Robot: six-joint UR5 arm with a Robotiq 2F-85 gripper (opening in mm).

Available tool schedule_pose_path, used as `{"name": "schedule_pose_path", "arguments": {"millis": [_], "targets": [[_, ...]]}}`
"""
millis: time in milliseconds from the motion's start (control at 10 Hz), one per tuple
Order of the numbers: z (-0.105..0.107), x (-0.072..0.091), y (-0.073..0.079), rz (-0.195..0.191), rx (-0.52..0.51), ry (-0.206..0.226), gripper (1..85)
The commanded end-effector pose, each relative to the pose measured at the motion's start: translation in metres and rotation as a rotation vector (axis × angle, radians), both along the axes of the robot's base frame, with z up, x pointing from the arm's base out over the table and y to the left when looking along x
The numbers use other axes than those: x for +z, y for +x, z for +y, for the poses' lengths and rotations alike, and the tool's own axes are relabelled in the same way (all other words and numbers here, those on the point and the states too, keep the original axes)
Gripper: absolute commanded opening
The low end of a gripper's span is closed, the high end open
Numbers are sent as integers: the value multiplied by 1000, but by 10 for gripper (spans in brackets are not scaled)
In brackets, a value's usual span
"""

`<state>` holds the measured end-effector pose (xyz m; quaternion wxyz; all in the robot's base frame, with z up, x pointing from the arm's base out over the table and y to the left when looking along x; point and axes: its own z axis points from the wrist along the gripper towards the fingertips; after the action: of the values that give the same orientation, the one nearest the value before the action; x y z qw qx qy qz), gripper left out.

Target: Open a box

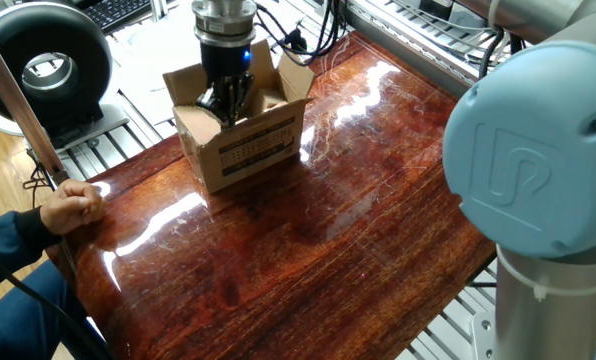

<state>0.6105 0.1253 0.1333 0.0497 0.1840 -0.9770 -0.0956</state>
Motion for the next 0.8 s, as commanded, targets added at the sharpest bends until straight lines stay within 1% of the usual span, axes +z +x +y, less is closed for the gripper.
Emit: {"name": "schedule_pose_path", "arguments": {"millis": [0, 100, 300, 500, 700], "targets": [[-2, 7, 3, -2, 18, -4, 10], [-3, 3, 8, -19, 22, -13, 10], [-7, -2, 9, -26, 23, -29, 10], [-10, 8, 9, -20, 29, -24, 10], [-13, 10, 13, -32, 5, -37, 10]]}}
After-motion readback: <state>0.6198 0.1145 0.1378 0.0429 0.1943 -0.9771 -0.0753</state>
